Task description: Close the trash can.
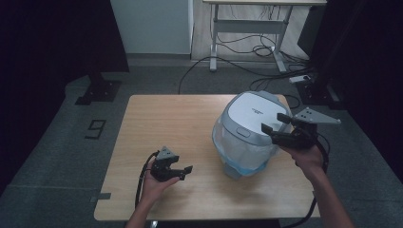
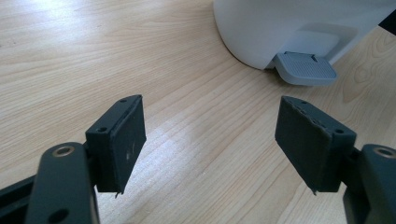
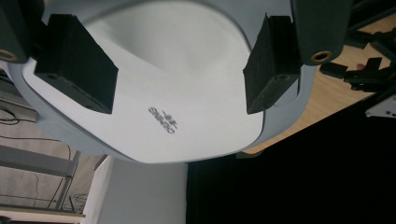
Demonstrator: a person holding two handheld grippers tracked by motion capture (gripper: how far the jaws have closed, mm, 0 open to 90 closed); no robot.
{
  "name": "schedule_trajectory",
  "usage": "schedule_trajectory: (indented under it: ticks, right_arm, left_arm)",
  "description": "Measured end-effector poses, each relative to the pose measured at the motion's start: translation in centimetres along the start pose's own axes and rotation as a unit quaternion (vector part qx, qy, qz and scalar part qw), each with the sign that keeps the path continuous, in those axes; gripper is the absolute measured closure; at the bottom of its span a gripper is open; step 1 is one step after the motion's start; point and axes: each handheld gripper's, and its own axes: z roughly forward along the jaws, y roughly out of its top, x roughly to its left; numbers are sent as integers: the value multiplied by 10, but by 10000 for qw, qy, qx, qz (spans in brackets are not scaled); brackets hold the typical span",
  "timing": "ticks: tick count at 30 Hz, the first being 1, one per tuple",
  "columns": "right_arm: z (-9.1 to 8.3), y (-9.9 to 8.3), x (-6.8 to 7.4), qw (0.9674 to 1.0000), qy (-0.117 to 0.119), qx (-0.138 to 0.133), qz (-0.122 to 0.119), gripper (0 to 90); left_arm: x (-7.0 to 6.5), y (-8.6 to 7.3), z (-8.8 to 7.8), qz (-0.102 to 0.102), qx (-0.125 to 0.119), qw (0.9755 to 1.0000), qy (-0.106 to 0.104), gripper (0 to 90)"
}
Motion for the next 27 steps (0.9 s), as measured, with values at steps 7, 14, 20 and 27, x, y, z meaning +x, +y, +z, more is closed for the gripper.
schedule_trajectory:
  ticks: [7, 14, 20, 27]
  right_arm:
    - [-16, -17, -9, 9999, 13, -67, 80, 252]
    - [-29, -37, -18, 9995, -3, -187, 268, 251]
    - [-37, -60, -21, 9993, -33, -175, 337, 249]
    - [-36, -96, -28, 9987, -100, 17, 493, 248]
  left_arm:
    - [0, -1, 3, 5, 55, 10000, 2, 247]
    - [1, -2, 2, -8, 42, 10000, 36, 246]
    - [0, -2, 4, 18, 72, 10000, 56, 246]
    - [1, -4, 5, 4, 105, 9999, 87, 246]
